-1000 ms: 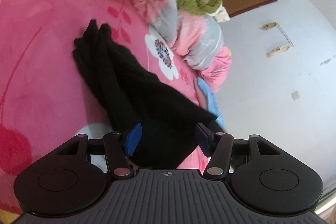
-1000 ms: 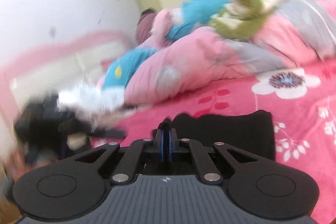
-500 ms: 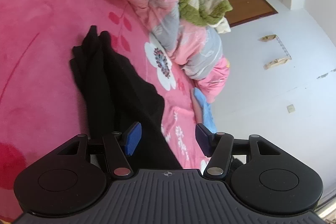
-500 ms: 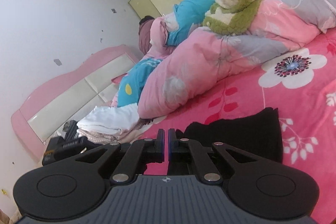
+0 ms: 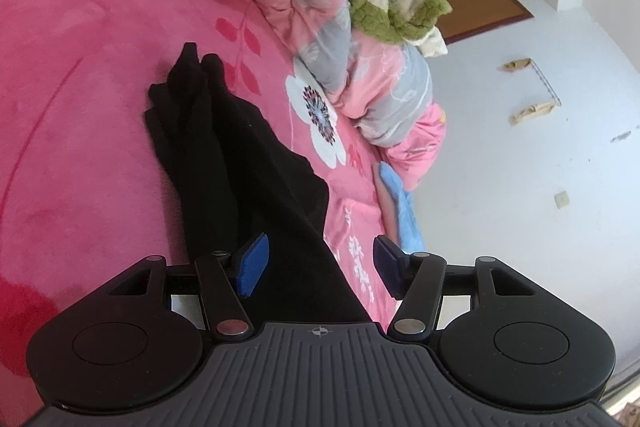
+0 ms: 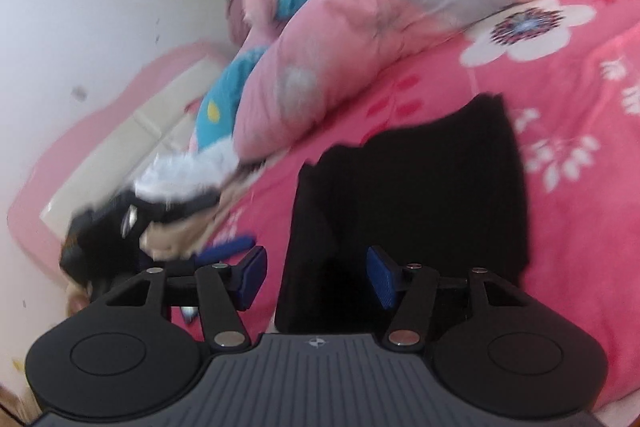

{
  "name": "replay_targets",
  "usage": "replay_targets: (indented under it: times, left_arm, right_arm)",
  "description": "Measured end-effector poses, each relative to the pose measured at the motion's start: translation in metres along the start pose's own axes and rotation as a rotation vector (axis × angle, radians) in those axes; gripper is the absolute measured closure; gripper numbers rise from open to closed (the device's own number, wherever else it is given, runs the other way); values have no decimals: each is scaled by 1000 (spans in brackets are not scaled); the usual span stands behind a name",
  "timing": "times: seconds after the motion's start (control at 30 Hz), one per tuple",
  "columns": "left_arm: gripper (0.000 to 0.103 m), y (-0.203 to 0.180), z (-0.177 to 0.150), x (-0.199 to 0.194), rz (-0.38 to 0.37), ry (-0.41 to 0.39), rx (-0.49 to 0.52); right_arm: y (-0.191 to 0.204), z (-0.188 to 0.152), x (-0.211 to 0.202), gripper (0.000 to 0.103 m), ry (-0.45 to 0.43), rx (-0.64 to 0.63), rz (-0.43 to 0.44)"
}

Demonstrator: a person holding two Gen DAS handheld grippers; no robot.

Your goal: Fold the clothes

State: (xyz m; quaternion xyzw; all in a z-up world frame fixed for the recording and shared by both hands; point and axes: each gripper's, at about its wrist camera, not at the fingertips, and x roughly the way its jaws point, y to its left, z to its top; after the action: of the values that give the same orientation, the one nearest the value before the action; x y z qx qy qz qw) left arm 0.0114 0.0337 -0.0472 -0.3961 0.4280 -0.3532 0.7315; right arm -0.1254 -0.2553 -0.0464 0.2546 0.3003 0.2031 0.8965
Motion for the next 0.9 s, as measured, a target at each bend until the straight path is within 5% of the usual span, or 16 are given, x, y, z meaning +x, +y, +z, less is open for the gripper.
replay_targets:
  times: [0.07, 0.1, 0.33, 0.43, 0.5, 0.57, 0.77, 0.9]
  left_arm:
    - [45, 0, -1, 0, 2, 3, 11]
    - [44, 1, -1, 0, 5, 3, 16]
    - [43, 9, -8, -1, 119, 9, 57]
    - [44, 13, -12, 0, 149, 9, 62]
    - [44, 12, -15, -4, 168, -6, 87]
    - [44, 7, -18, -9, 187, -31, 131]
    - [44, -34, -38, -23, 234, -134, 401]
    - [44, -71, -62, -17, 216, -118, 634]
  right_arm:
    - [14, -6, 11, 96, 17, -82, -12]
    - [23, -7, 17, 98, 22, -125, -17]
    - [94, -53, 68, 95, 113, -616, -112]
    - [99, -61, 68, 72, 126, -650, -121]
    - [93, -52, 45, 44, 86, -584, -91]
    - [77, -38, 14, 32, 28, -471, -97]
    - [-34, -14, -69, 33, -81, 118, -183]
    - [-82, -22, -75, 43, -37, 316, -203]
